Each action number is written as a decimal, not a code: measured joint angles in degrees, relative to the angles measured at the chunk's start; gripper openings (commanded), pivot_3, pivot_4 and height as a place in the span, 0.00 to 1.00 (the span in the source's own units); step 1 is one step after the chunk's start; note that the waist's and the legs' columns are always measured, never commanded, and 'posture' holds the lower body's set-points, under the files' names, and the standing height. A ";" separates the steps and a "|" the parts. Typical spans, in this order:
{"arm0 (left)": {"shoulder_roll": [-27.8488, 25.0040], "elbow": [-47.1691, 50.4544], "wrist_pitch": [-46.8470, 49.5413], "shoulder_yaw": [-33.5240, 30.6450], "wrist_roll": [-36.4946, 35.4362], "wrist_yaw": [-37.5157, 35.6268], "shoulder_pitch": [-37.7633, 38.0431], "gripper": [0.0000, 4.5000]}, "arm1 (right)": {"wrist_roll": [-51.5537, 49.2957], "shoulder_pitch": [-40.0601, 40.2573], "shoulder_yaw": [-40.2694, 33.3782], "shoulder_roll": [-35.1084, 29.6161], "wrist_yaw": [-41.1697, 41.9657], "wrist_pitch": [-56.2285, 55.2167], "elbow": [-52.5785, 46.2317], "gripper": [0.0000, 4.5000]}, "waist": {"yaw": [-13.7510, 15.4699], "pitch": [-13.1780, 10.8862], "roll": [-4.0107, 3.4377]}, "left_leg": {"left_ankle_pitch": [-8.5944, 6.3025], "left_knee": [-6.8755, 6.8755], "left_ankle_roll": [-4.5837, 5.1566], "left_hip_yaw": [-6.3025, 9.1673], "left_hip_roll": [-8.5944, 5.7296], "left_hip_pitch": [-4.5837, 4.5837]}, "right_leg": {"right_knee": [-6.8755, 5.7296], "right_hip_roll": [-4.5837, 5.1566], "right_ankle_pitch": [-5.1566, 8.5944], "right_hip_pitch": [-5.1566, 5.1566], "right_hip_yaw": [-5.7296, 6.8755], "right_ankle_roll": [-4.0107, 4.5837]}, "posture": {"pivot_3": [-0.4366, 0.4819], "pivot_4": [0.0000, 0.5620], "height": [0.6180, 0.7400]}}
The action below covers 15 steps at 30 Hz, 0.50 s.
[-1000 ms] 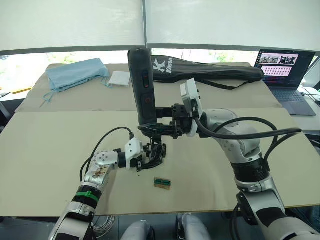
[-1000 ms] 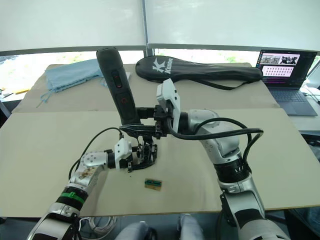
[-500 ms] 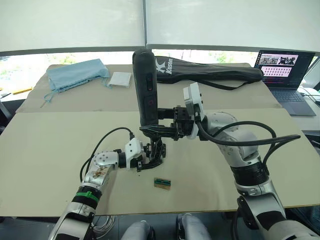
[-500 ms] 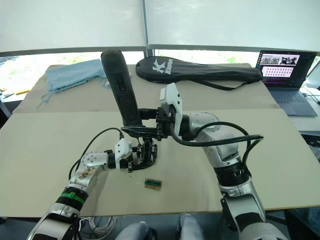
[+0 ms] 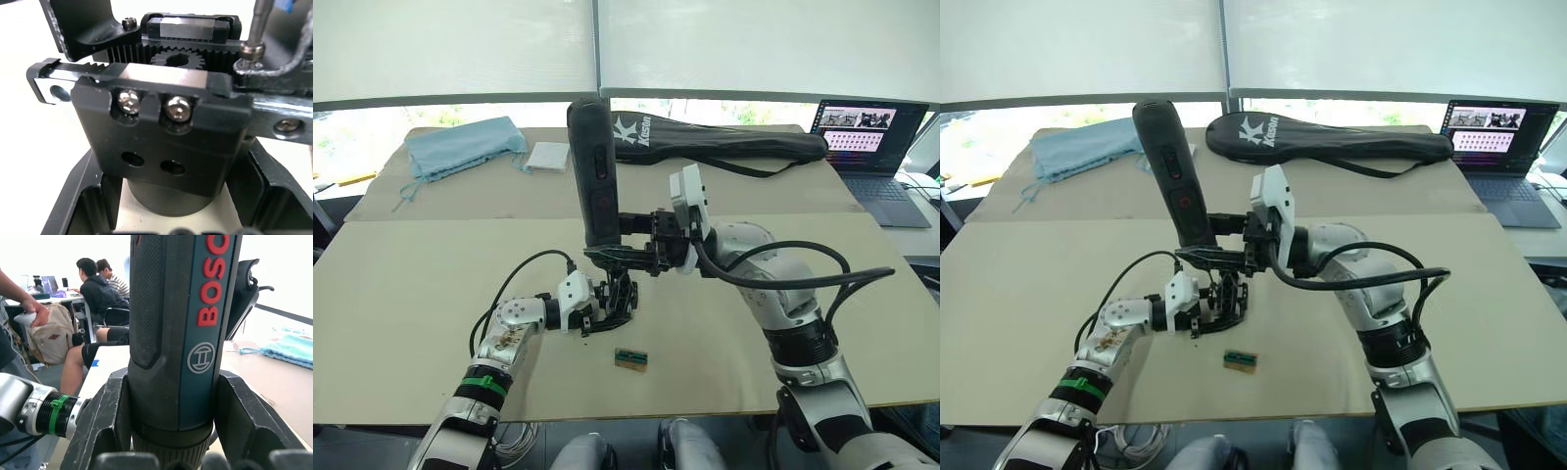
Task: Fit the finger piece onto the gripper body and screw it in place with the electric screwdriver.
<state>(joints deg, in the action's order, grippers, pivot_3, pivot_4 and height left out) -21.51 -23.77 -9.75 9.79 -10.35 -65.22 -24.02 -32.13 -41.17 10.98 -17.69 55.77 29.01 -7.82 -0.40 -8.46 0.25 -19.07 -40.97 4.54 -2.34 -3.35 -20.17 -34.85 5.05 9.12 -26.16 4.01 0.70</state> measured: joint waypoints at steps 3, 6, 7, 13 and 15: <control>0.01 -0.05 0.02 0.06 0.00 0.04 0.00 0.53 | 0.00 0.30 0.12 0.03 -0.27 0.08 -0.11 0.43 | 0.01 0.11 0.02 | -0.01 0.01 0.01 0.00 0.00 0.01 | 0.00 0.00 0.00 0.01 0.00 0.00 | 0.48 0.27 1.00; 0.02 -0.22 0.03 0.11 0.00 0.09 0.00 0.53 | -0.01 1.05 0.30 0.03 -0.77 0.18 -0.35 0.43 | 0.00 0.26 0.03 | -0.01 0.01 0.02 0.00 0.00 0.02 | 0.01 0.00 0.00 0.01 0.00 0.00 | 0.48 0.27 1.00; 0.02 -0.26 0.04 0.11 0.00 0.09 0.00 0.53 | -0.01 1.20 0.46 0.03 -0.89 0.32 -0.48 0.43 | 0.00 0.33 0.04 | -0.01 0.01 0.02 0.00 0.01 0.03 | 0.01 0.00 0.00 0.01 0.00 0.00 | 0.48 0.27 1.00; 0.04 -0.38 0.06 0.19 0.02 0.12 0.01 0.53 | 0.00 1.60 1.57 -0.08 -1.21 0.36 -1.65 0.43 | -0.01 0.49 0.11 | -0.03 0.02 0.05 0.01 0.01 0.04 | 0.02 0.00 0.00 0.01 -0.01 0.00 | 0.48 0.27 1.00; 0.05 -0.39 0.07 0.21 0.03 0.16 0.03 0.53 | 0.00 1.61 1.90 -0.12 -1.18 0.36 -1.82 0.43 | 0.01 0.52 0.14 | -0.03 0.02 0.05 0.01 0.01 0.04 | 0.04 0.01 0.01 0.01 -0.01 0.01 | 0.48 0.27 1.00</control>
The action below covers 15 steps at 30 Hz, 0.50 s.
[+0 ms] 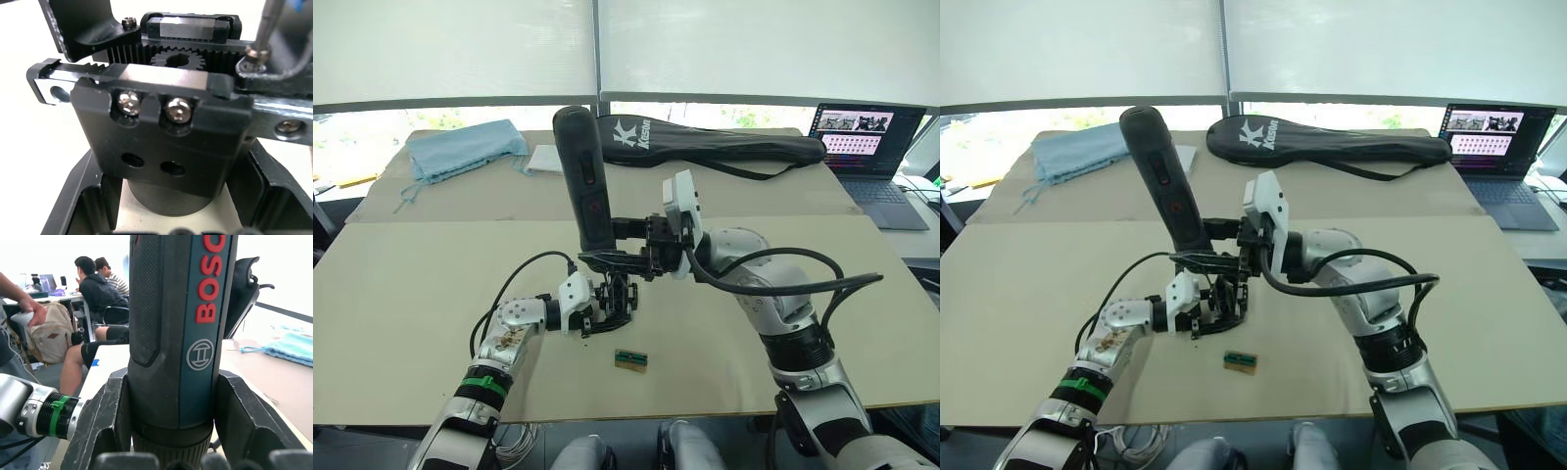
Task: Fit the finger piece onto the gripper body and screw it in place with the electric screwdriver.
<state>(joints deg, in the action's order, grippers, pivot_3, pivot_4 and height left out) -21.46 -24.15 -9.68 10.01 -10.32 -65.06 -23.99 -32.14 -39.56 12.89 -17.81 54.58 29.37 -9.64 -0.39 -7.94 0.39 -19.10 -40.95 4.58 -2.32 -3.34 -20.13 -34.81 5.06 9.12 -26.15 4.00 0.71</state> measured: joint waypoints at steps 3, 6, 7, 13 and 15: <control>0.01 0.03 0.01 0.04 -0.01 0.10 0.13 0.53 | 0.01 0.18 0.06 -0.01 -0.07 0.00 -0.13 0.43 | -0.01 0.09 0.00 | -0.01 0.01 0.02 0.00 0.00 0.00 | 0.00 0.00 0.00 0.00 0.00 0.00 | 0.48 0.27 1.00; 0.02 0.07 0.04 0.06 -0.02 0.22 0.27 0.53 | 0.06 0.27 0.11 -0.01 -0.11 0.00 -0.13 0.43 | -0.04 0.21 0.01 | -0.02 0.01 0.02 0.00 0.00 0.00 | 0.02 0.00 0.00 0.00 0.00 0.00 | 0.48 0.27 1.00; 0.02 0.07 0.07 0.06 -0.01 0.25 0.30 0.53 | 0.15 0.28 0.17 -0.01 -0.11 0.00 -0.12 0.43 | -0.04 0.26 0.01 | -0.02 0.02 0.03 0.00 0.00 0.00 | 0.03 0.00 0.00 0.00 0.00 0.00 | 0.48 0.27 1.00; 0.02 0.06 0.15 0.14 0.01 0.34 0.33 0.53 | 0.49 0.05 0.23 -0.01 0.00 -0.01 0.12 0.43 | -0.05 0.41 0.02 | -0.03 0.03 0.05 0.00 0.00 0.00 | 0.07 0.00 0.00 0.00 0.00 0.00 | 0.48 0.27 1.00; 0.02 0.06 0.15 0.14 0.01 0.35 0.33 0.53 | 0.50 -0.38 0.22 -0.01 0.04 -0.01 0.15 0.43 | -0.05 0.42 0.02 | -0.04 0.03 0.06 0.00 0.00 0.00 | 0.07 0.00 0.00 0.00 -0.01 0.00 | 0.48 0.27 1.00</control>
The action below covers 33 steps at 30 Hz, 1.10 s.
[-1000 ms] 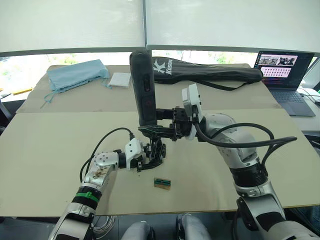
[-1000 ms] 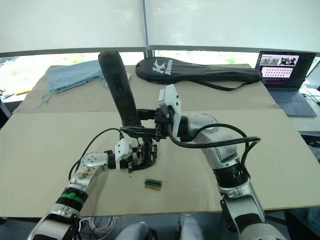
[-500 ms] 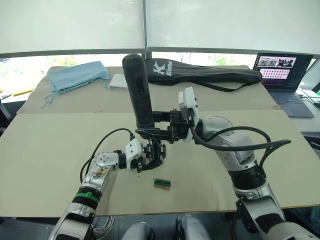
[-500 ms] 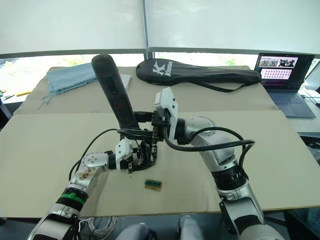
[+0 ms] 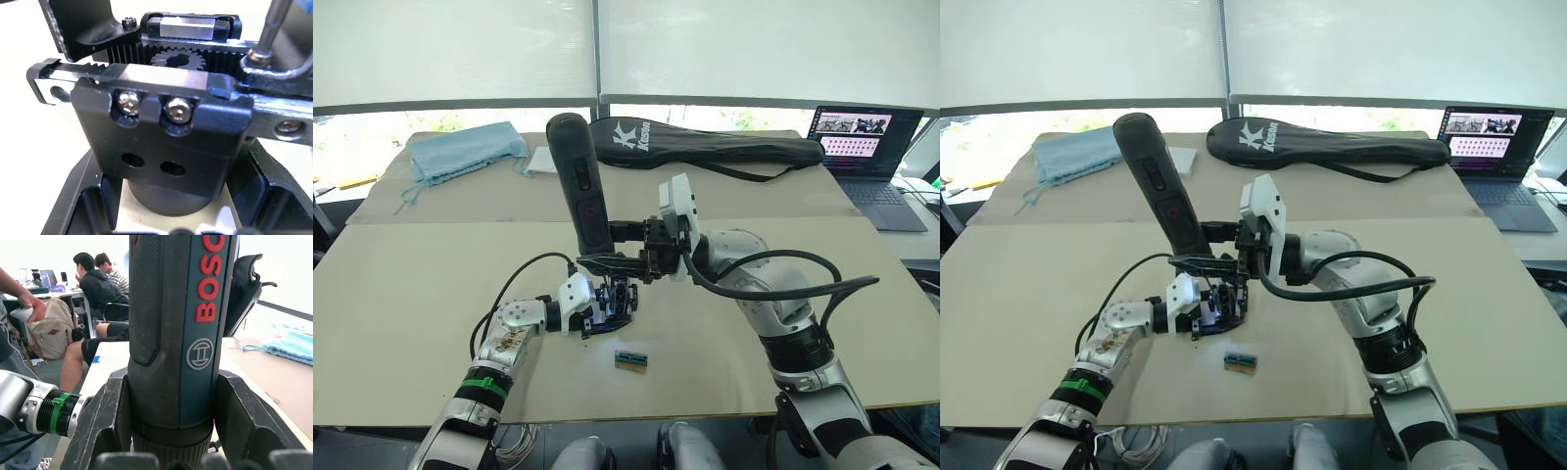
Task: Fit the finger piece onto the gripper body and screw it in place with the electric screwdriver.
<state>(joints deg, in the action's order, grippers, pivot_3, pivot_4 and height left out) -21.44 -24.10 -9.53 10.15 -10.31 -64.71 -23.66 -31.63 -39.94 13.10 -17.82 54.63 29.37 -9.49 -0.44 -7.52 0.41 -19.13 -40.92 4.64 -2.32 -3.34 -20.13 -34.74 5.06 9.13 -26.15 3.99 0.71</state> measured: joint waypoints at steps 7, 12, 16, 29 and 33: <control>-0.05 0.42 0.29 0.09 -0.01 -0.17 0.06 0.53 | -2.78 -2.97 -1.92 -1.72 2.71 3.86 0.41 0.43 | 0.01 -0.02 0.00 | -0.04 0.00 0.07 0.00 0.00 -0.11 | 0.06 0.01 0.00 -0.08 0.01 0.00 | 0.48 0.27 1.00; -0.10 0.75 0.47 0.23 -0.02 -0.53 0.18 0.53 | -3.81 -4.70 -2.62 -2.36 4.65 5.70 0.34 0.43 | 0.00 -0.05 -0.03 | -0.07 0.01 0.13 0.00 -0.01 -0.17 | 0.12 0.02 0.00 -0.12 0.05 0.00 | 0.48 0.27 1.00; -0.10 0.76 0.57 0.26 -0.03 -0.40 0.20 0.53 | -3.97 -4.70 -3.25 -0.59 5.10 4.47 0.35 0.43 | -0.01 -0.05 -0.03 | -0.08 0.01 0.13 0.00 -0.01 -0.18 | 0.20 0.01 0.00 -0.10 0.05 -0.01 | 0.48 0.27 1.00; -0.05 2.09 4.39 0.30 -0.57 0.43 0.27 0.77 | -5.75 -4.75 -6.04 1.24 8.58 -0.60 0.33 0.43 | 0.06 -0.05 -0.03 | -0.07 -0.01 0.12 0.00 -0.03 -0.16 | 0.18 0.02 -0.01 -0.06 0.07 -0.02 | 0.48 0.27 1.00; -0.04 2.17 4.80 0.29 -0.56 0.96 0.31 0.99 | -7.12 -4.76 -7.53 0.98 9.32 -0.75 0.26 0.43 | 0.09 -0.05 -0.04 | -0.07 -0.01 0.12 0.00 -0.03 -0.15 | 0.18 0.02 -0.01 -0.06 0.07 -0.02 | 0.48 0.27 1.00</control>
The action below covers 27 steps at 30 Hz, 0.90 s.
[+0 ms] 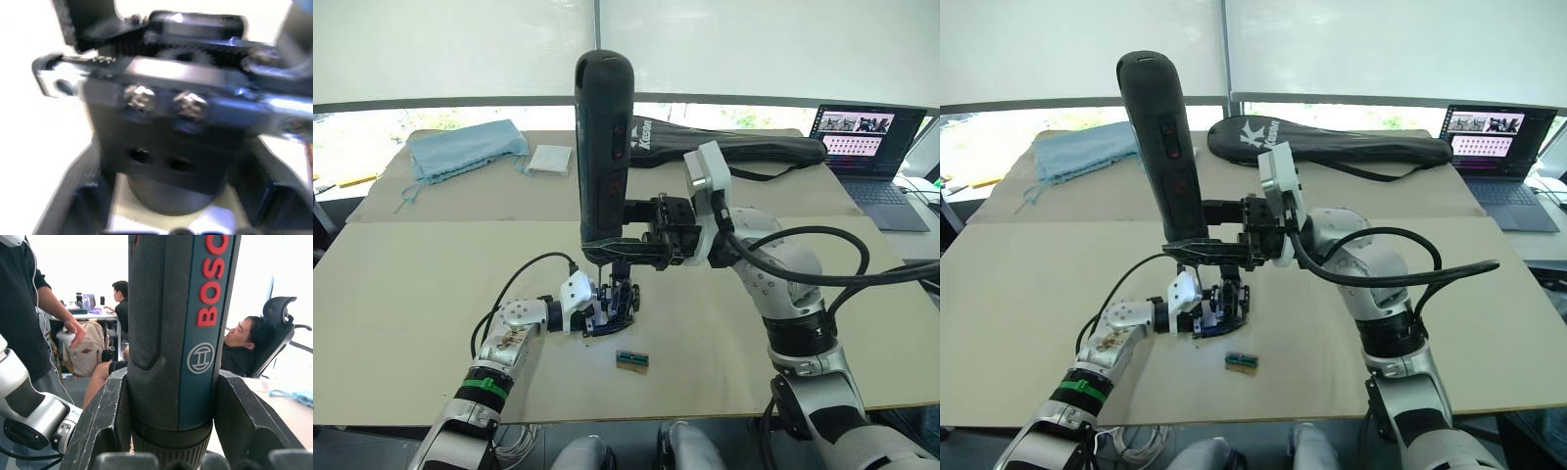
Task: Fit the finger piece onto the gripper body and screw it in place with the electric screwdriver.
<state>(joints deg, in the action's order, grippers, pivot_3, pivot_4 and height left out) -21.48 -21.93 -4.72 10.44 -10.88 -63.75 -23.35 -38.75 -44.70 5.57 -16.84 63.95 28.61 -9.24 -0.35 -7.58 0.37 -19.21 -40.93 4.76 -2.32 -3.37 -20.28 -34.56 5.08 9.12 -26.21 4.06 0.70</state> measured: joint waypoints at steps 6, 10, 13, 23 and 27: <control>-0.86 1.78 -0.20 -0.85 -0.49 0.30 1.82 0.99 | -7.63 0.07 -4.12 -3.18 1.13 2.33 -4.51 0.43 | -0.23 -0.01 -0.01 | 0.00 0.07 -0.01 0.00 0.03 0.00 | 0.04 0.00 0.00 -0.03 -0.02 0.00 | 0.48 0.27 1.00; -4.86 4.40 -0.05 -3.92 -3.48 -1.50 5.93 0.99 | -12.62 2.14 -9.19 -8.48 0.54 4.32 -10.70 0.43 | -0.77 -0.02 -0.02 | -0.02 0.19 -0.04 0.00 0.10 0.04 | 0.13 -0.03 0.02 -0.05 -0.03 0.03 | 0.48 0.27 1.00; -9.04 4.65 -1.92 -8.32 -6.44 -4.26 9.72 0.99 | -14.18 7.07 -12.87 -13.99 -0.39 5.09 -12.99 0.43 | -0.52 -0.07 -0.05 | -0.03 0.21 -0.04 0.00 0.12 -0.01 | 0.23 -0.01 0.02 -0.04 -0.03 0.04 | 0.48 0.27 1.00; -21.31 1.15 -5.16 -18.27 -13.91 -19.77 16.70 0.99 | -9.27 28.89 -24.87 -27.48 4.62 0.71 -14.71 0.43 | 1.20 -0.57 -0.22 | -0.17 0.15 0.19 -0.03 0.09 -0.17 | 0.50 0.09 -0.05 -0.01 0.04 -0.08 | 0.48 0.27 1.00; -23.25 0.26 -4.12 -18.65 -14.66 -23.68 18.05 0.99 | -9.67 33.02 -29.26 -26.68 2.26 -0.72 -16.12 0.43 | 1.15 -0.82 -0.22 | -0.18 0.17 0.16 -0.03 0.10 -0.15 | 0.48 0.09 -0.05 -0.01 0.04 -0.09 | 0.48 0.27 1.00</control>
<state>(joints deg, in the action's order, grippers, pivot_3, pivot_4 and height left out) -44.73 -21.67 -8.84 -8.21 -25.54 -87.43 -5.30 -48.43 -11.68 -23.69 -43.52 66.21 27.89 -25.36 0.80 -8.40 0.15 -19.38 -40.76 4.92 -2.35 -3.27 -20.43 -34.08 5.17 9.07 -26.21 4.10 0.61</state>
